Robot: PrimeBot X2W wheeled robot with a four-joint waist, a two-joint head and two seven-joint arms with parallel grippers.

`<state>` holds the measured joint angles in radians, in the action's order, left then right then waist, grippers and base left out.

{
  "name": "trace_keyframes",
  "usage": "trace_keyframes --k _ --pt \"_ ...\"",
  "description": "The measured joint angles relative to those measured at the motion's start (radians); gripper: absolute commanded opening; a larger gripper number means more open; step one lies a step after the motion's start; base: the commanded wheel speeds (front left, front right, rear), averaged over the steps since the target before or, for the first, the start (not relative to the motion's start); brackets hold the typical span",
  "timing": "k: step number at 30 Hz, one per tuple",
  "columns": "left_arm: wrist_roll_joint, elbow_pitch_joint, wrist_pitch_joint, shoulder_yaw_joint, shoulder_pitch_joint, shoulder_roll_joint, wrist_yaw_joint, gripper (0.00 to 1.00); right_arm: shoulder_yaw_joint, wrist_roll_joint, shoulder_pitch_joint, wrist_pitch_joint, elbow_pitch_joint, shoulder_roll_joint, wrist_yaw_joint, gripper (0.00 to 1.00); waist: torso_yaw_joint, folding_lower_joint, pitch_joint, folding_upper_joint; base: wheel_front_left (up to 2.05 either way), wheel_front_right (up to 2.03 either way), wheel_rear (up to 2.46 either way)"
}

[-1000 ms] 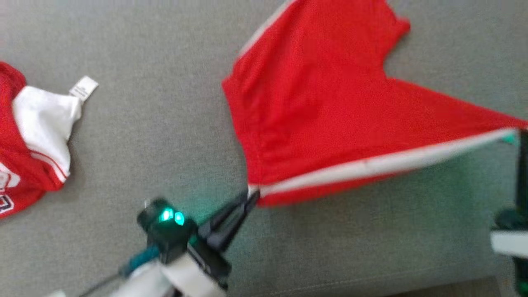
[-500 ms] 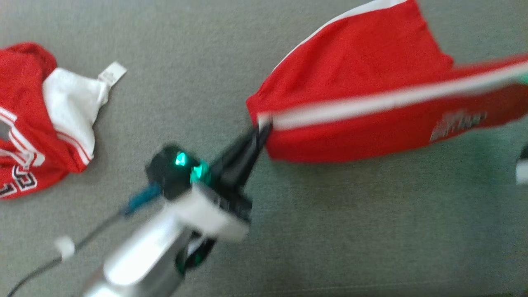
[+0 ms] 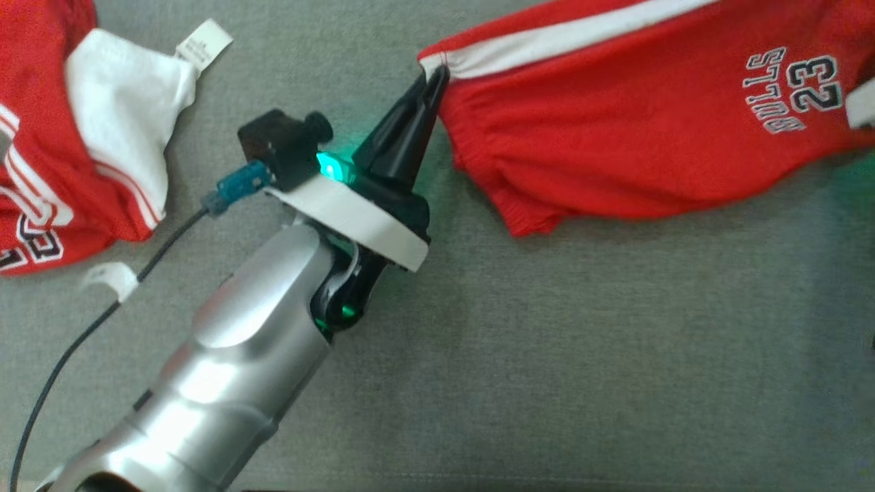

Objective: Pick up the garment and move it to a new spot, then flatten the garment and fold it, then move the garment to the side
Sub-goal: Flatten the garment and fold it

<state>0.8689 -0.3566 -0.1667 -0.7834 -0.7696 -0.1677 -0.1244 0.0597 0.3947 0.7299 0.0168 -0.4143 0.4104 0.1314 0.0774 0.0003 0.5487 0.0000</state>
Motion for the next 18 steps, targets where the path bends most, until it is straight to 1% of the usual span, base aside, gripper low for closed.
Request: trace_keyframes --k 1,2,3,4,5,6,9,11,14,16,18 --pt "0.01 -0.012 0.0 -0.001 -0.009 0.003 0.0 0.0 0.021 0.0 0.023 -0.001 -0.026 0.007 0.0 0.0 0.006 0.0 0.009 0.0 0.0 0.0 0.0" --pt "0.016 -0.022 0.0 -0.001 -0.015 0.007 0.0 0.0 0.037 0.001 0.043 -0.005 -0.053 0.01 0.0 0.14 0.012 0.0 0.016 0.0 0.0 0.0 0.0" --pt "0.02 -0.027 -0.001 -0.004 -0.02 0.012 0.0 0.24 0.051 0.004 0.059 -0.01 -0.078 0.011 0.0 0.42 0.018 -0.0001 0.021 0.0 0.0 0.0 0.0" --pt "0.021 -0.03 -0.002 -0.007 -0.027 0.017 0.0 0.56 0.067 0.009 0.072 -0.013 -0.1 0.012 0.0 1.0 0.022 -0.0002 0.025 0.0 0.0 0.0 0.0" --pt "0.026 -0.033 -0.005 -0.01 -0.032 0.02 0.0 0.97 0.078 0.011 0.084 -0.022 -0.121 0.012 0.0 1.0 0.026 -0.0002 0.027 0.0 0.0 0.0 0.0" --pt "0.029 -0.037 -0.013 -0.016 -0.036 0.021 -0.001 1.0 0.084 0.011 0.091 -0.035 -0.138 0.012 0.0 1.0 0.029 -0.0001 0.028 0.0 0.0 0.0 0.0" --pt "0.02 -0.059 -0.051 -0.021 -0.042 0.022 -0.001 1.0 0.099 0.042 0.099 -0.063 -0.173 0.014 0.0 1.0 0.034 -0.0002 0.019 0.0 0.0 0.0 0.0" --pt "-0.03 -0.076 -0.071 -0.019 -0.038 0.018 0.009 1.0 0.114 0.073 0.096 -0.062 -0.185 0.023 0.0 1.0 0.037 -0.0002 0.007 0.0 0.0 0.0 0.0" --pt "-0.13 -0.074 -0.085 0.012 -0.004 0.017 0.076 1.0 0.131 0.135 0.074 -0.038 -0.202 0.051 0.0 1.0 0.04 -0.0003 -0.015 0.0 0.0 0.0 0.0" --pt "-0.222 -0.015 -0.086 0.064 0.049 0.02 0.127 1.0 0.132 0.167 0.043 -0.019 -0.218 0.08 0.0 1.0 0.047 -0.0005 -0.027 0.0001 0.0 0.0 0.0" --pt "-0.345 0.06 -0.086 0.112 0.109 0.025 0.174 1.0 0.131 0.199 0.012 0.007 -0.243 0.105 0.0 1.0 0.06 -0.0004 -0.037 0.0 0.0 0.0 0.0"
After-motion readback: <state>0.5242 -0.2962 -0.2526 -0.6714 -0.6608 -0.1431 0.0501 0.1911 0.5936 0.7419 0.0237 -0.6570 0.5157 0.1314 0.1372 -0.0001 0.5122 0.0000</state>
